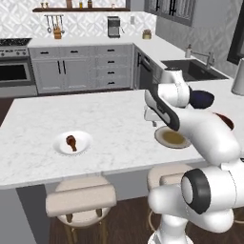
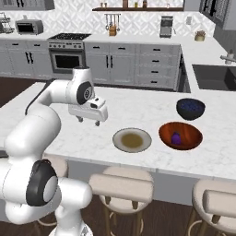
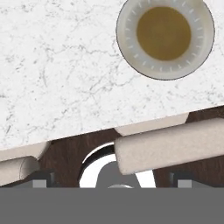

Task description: Pick the chicken drumstick and eggplant from their plates and place them in the bowl. Then put the bowl in the fridge.

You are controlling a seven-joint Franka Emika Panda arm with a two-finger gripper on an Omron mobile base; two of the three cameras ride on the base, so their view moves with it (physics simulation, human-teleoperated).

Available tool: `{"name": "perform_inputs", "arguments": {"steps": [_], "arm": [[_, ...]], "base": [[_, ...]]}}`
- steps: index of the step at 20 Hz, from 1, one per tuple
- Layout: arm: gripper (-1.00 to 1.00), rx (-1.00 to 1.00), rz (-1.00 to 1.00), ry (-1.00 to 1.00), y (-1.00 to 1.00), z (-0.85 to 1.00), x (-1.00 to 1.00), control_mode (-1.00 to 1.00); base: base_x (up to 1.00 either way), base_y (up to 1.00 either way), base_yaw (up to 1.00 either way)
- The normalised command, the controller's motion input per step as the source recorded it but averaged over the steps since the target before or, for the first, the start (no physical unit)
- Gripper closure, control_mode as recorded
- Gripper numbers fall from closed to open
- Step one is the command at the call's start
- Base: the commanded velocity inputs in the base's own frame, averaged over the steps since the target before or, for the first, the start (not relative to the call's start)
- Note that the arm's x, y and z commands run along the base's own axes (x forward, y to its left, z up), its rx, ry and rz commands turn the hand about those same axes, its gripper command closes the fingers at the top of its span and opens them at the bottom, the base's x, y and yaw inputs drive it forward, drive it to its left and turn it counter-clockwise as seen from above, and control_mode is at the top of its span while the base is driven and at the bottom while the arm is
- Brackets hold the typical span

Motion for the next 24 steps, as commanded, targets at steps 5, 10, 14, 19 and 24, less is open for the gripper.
{"name": "perform_inputs", "arguments": {"steps": [5,10,14,19,24], "arm": [[-1.0,0.0,0.0,0.0,0.0,0.0,0.0,1.0],[-1.0,0.0,0.0,0.0,0.0,0.0,0.0,1.0],[-1.0,0.0,0.0,0.01,0.18,0.0,0.2,-1.0],[-1.0,-0.02,0.0,0.01,0.96,-0.03,0.19,-1.0],[-1.0,-0.03,0.0,0.0,1.0,-0.03,0.3,-1.0]], "base": [[0.54,-0.17,0.0],[0.43,-0.09,0.0],[0.1,0.0,0.0],[0.0,0.0,0.0],[0.0,0.0,0.0]]}}
